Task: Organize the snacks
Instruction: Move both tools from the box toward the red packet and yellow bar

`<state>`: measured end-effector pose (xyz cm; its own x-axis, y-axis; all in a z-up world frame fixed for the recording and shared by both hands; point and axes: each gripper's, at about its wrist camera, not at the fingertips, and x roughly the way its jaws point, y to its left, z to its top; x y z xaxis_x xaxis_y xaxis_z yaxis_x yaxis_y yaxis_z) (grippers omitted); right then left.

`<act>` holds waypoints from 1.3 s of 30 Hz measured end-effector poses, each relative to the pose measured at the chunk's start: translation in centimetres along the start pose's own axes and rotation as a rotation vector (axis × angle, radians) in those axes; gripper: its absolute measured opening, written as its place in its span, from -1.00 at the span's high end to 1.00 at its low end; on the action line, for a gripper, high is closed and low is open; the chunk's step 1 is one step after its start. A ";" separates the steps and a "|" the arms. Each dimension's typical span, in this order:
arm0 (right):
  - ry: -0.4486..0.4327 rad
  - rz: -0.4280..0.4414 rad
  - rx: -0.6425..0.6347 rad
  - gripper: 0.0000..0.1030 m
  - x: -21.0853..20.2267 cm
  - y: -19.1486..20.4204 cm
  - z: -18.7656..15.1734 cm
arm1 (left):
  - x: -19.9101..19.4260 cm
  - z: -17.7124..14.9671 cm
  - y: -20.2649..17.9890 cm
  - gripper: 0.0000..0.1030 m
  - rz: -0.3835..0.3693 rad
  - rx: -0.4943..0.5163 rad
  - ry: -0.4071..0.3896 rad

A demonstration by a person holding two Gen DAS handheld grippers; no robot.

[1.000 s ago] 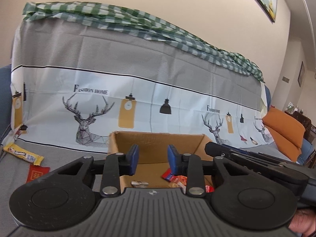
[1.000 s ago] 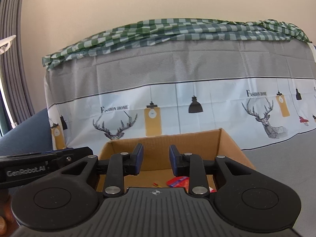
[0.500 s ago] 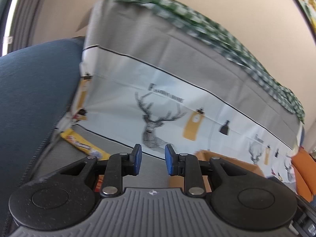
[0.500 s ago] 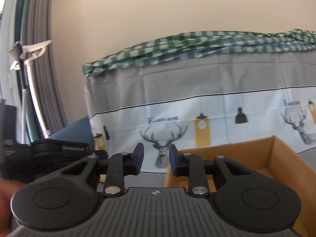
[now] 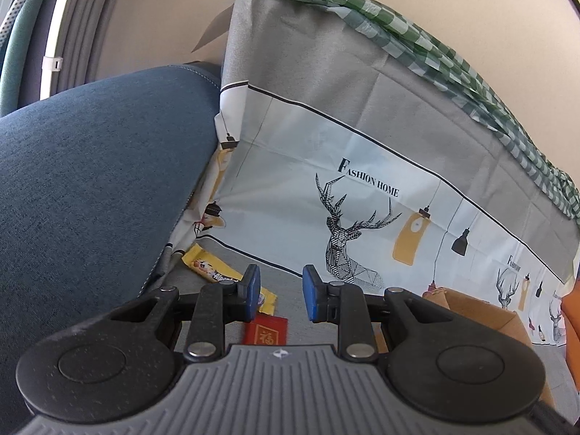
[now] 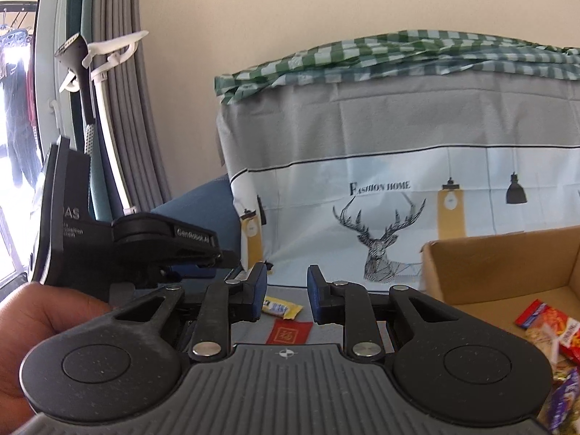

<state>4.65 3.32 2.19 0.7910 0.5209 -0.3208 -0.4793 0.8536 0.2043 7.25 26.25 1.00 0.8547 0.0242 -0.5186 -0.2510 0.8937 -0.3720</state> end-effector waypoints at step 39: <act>0.328 -0.151 -0.017 -0.07 18.6 2.7 -8.6 | 1.3 1.0 4.1 0.46 0.005 -0.162 0.018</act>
<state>14.82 15.38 -11.20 0.6908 0.3610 -0.6264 -0.3747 0.9198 0.1169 7.83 30.40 -0.46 0.8453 0.0193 -0.5340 -0.3264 0.8098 -0.4875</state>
